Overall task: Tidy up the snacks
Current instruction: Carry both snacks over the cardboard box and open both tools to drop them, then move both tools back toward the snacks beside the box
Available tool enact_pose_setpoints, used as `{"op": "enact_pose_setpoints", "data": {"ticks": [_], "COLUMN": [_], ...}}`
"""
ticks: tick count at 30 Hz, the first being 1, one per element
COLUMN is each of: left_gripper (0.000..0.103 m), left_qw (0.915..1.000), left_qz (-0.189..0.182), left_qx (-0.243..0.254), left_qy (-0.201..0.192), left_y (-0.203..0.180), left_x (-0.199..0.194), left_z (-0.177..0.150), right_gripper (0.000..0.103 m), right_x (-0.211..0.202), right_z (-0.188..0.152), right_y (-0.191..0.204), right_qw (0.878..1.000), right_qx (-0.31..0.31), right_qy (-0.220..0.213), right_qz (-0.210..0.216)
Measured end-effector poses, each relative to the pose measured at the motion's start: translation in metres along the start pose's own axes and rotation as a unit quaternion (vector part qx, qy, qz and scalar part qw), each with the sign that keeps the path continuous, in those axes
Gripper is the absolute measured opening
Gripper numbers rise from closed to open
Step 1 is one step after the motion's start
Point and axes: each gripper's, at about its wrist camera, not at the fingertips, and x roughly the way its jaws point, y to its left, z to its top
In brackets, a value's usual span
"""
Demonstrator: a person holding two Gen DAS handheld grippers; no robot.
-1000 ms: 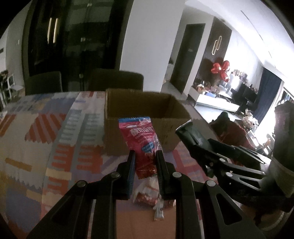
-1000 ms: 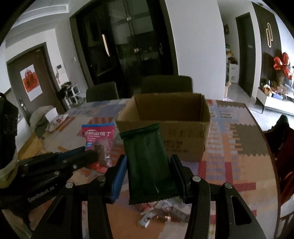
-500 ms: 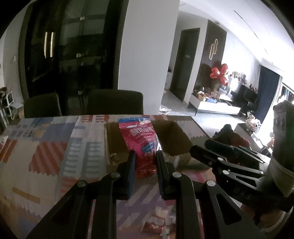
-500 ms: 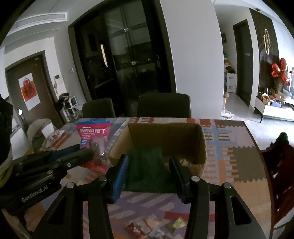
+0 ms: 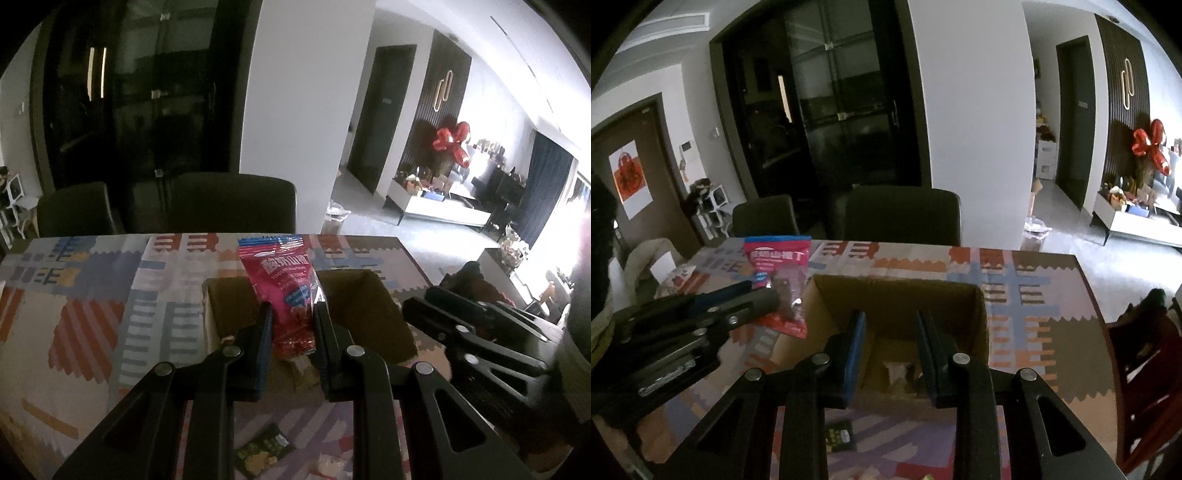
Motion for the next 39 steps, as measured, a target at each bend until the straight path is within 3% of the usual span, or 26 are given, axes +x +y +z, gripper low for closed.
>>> {"op": "enact_pose_setpoints", "data": {"ticks": [3, 4, 5, 7, 10, 23, 39], "left_gripper": [0.023, 0.029, 0.044, 0.059, 0.059, 0.062, 0.064], "left_qw": [0.9998, 0.9996, 0.9995, 0.9992, 0.9991, 0.9983, 0.9981], "left_qz": [0.008, 0.014, 0.019, 0.036, 0.037, 0.052, 0.053], "left_qx": [0.016, 0.018, 0.019, 0.013, 0.018, 0.019, 0.010], "left_qy": [0.012, 0.015, 0.017, 0.012, 0.006, 0.016, 0.028], "left_y": [-0.005, -0.006, -0.007, -0.006, -0.009, -0.019, -0.034], "left_x": [0.010, 0.014, 0.015, 0.015, 0.007, -0.035, -0.067], "left_z": [0.006, 0.008, 0.008, 0.009, 0.003, -0.032, -0.107], "right_gripper": [0.030, 0.030, 0.030, 0.030, 0.031, 0.051, 0.054], "right_x": [0.002, 0.002, 0.004, 0.007, 0.007, -0.020, -0.055], "right_z": [0.003, 0.004, 0.004, 0.003, 0.000, -0.033, -0.093], "right_y": [-0.001, -0.001, -0.003, -0.006, -0.012, -0.004, -0.004], "right_qw": [1.000, 1.000, 1.000, 1.000, 1.000, 1.000, 0.999], "right_qx": [-0.002, -0.001, 0.002, 0.008, 0.016, -0.003, -0.007], "right_qy": [0.001, 0.002, 0.005, 0.010, 0.020, 0.023, 0.038], "right_qz": [-0.005, -0.006, -0.009, -0.015, -0.013, 0.004, 0.021]}}
